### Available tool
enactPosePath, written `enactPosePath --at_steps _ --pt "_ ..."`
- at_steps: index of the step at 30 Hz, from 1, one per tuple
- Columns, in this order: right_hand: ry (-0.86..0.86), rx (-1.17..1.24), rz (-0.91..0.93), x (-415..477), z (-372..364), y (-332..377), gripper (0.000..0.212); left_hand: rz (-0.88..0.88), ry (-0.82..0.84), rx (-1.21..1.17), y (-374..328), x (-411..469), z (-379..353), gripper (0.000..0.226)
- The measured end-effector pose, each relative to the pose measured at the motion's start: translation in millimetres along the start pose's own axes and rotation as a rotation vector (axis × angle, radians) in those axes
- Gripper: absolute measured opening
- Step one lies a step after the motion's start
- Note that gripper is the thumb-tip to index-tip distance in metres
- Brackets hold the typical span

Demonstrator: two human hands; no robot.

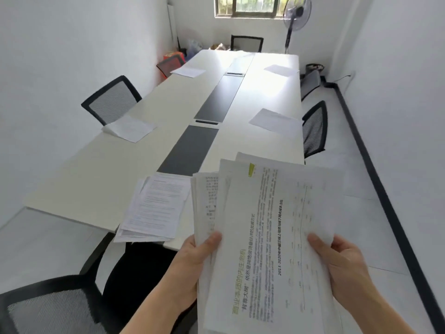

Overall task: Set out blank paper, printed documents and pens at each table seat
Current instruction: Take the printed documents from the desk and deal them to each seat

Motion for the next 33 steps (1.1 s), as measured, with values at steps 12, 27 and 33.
enactPosePath --at_steps 12,27,33 --pt "-0.229 0.223 -0.044 9.1 239.3 91.8 0.026 -0.010 0.176 0.130 28.0 57.5 -202.6 0.043" --pt "-0.786 0.029 0.614 43.0 384.6 255.0 0.021 -0.127 0.260 0.218 -38.8 141.1 -293.7 0.030" --pt "-0.655 -0.076 0.623 106.6 353.4 307.5 0.019 -0.222 0.362 0.161 -103.1 181.4 -331.5 0.030"
Point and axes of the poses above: each hand's wrist, its own x-axis towards the middle knuckle, its own z-axis out of the back of the hand, y = z × x, the point moved 10 cm from there along x, towards the middle knuckle, and after that the axes turned 12 degrees about x, right-handed, at the moved point
